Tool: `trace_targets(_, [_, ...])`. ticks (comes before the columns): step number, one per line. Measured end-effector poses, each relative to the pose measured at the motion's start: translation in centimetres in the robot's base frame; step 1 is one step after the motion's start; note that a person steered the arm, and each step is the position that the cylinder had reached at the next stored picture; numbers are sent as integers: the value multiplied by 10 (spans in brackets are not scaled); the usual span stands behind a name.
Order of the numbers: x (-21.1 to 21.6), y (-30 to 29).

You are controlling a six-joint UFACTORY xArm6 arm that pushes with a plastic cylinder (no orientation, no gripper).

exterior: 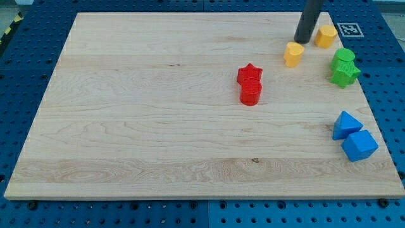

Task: Push the hexagon closely to the heart

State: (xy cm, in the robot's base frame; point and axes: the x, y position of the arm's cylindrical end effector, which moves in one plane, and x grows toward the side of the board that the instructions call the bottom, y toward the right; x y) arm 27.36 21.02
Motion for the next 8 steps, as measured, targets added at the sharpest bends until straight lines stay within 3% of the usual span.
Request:
trace_targets(2, [-79,21])
trace_targets(3, [-81,79])
trace_targets(4, [-47,118])
trace_targets(6, [-1,116])
trace_targets(8, [12,58])
